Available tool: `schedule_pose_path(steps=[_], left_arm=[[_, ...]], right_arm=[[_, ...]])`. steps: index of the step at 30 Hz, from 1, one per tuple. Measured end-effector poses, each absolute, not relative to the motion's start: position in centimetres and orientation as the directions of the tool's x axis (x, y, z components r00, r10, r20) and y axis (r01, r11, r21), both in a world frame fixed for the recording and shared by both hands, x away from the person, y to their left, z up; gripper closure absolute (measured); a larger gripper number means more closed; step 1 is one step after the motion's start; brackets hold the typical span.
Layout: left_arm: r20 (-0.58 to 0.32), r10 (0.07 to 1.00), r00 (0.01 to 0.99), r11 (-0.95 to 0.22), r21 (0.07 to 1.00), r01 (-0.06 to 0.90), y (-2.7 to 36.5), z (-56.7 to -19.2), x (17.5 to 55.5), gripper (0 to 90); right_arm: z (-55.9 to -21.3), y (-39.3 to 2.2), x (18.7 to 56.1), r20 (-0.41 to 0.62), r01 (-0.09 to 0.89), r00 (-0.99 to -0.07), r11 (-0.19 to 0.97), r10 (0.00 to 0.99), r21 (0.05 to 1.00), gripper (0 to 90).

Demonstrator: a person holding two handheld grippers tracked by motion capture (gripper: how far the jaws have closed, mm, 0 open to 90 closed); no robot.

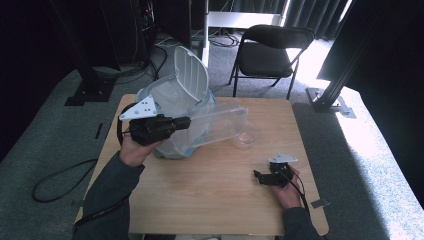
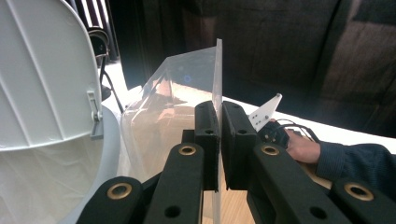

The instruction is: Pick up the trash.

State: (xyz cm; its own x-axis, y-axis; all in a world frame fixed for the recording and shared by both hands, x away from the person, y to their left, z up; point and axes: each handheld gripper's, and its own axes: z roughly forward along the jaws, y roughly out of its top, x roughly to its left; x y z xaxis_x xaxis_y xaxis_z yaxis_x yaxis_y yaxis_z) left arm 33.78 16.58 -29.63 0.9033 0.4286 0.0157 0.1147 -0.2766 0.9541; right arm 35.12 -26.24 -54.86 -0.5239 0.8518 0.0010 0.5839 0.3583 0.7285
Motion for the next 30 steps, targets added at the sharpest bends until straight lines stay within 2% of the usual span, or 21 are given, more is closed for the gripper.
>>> schedule_pose_path(steps=[30], left_arm=[[0.061, 0.506, 0.861, -0.254, 0.964, 0.081, 20.5, -26.0, 33.5, 86.4]], right_arm=[[-54.9, -26.2, 35.1, 0.001, 0.585, -0.521, 0.356, 0.853, 0.729, 16.7]])
